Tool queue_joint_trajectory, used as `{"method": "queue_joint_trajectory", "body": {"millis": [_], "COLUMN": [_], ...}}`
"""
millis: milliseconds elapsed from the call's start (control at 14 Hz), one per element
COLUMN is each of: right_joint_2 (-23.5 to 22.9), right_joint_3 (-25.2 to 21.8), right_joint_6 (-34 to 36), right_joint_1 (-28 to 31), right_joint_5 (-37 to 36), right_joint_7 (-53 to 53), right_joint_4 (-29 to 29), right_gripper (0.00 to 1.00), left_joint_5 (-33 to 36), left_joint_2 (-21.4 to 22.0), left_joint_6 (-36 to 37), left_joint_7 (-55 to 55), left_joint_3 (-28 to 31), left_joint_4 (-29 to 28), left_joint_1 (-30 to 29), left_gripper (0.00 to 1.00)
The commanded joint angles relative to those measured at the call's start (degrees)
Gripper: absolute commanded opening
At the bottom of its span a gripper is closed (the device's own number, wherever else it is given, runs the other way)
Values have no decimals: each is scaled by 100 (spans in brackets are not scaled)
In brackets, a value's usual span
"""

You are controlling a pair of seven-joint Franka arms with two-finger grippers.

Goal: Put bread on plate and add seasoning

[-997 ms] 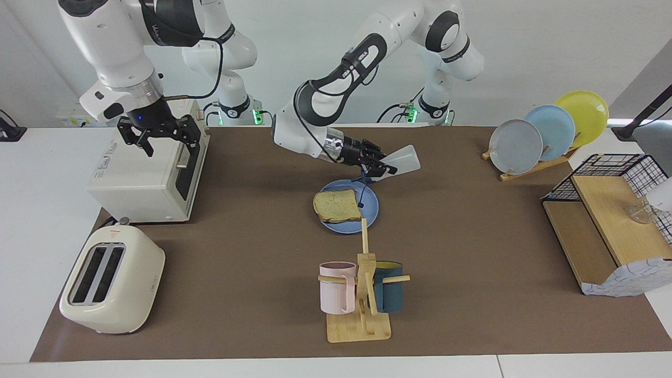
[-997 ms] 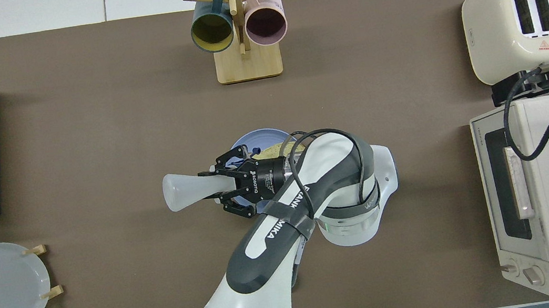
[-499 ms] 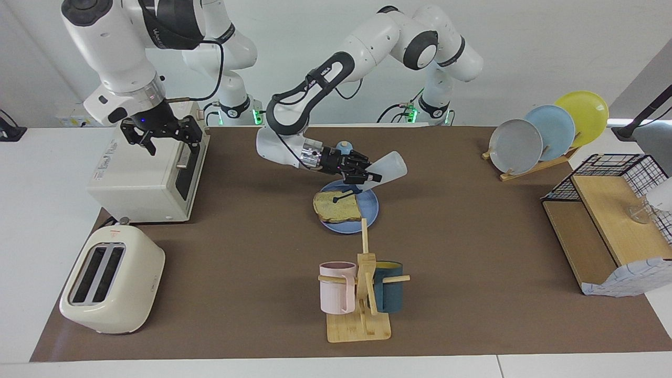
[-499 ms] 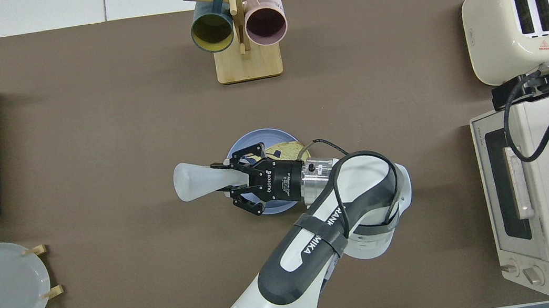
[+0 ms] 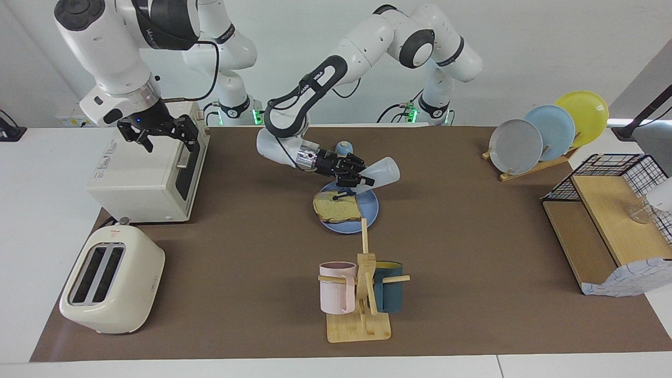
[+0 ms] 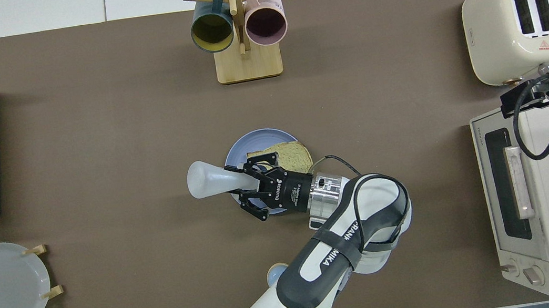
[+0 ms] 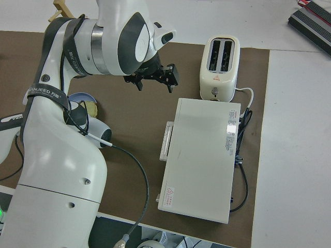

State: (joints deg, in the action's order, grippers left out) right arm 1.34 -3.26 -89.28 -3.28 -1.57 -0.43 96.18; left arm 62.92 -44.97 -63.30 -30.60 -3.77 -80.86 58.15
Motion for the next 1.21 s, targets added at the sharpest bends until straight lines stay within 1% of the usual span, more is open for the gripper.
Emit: {"method": "queue_joint_trajectory", "body": {"millis": [0, 356, 499, 641, 712, 926, 997, 1140], "right_joint_2": [69, 77, 112, 104, 104, 104, 104, 104], "right_joint_3": [53, -52, -52, -61, -61, -61, -61, -61], "right_joint_6": [60, 8, 16, 16, 16, 25, 25, 25], "right_joint_1": [153, 135, 144, 144, 153, 144, 127, 109], "right_joint_5": [-2, 34, 34, 34, 34, 34, 34, 34], "right_joint_7": [-177, -107, -159, -177, -177, -159, -159, -159], "right_joint_4": [59, 50, 50, 59, 59, 59, 59, 59], "right_gripper": [100, 100, 100, 100, 100, 100, 100, 100], "left_joint_5": [246, 168, 72, 18, 18, 70, 97, 280], "left_joint_2": [349, 340, 296, 278, 261, 243, 235, 234], "left_joint_6": [-331, -235, -104, -86, -94, -261, -435, -534], "left_joint_7": [-25, -43, -43, -43, -43, -34, -34, -34], "left_joint_3": [34, 17, -10, -1, -1, 34, 43, 34], "left_joint_4": [-676, -492, -204, -71, -27, -9, -26, -53], "left_joint_1": [-242, -129, 46, 301, 319, 197, 23, -294], "left_gripper": [0, 0, 0, 0, 0, 0, 0, 0]}}
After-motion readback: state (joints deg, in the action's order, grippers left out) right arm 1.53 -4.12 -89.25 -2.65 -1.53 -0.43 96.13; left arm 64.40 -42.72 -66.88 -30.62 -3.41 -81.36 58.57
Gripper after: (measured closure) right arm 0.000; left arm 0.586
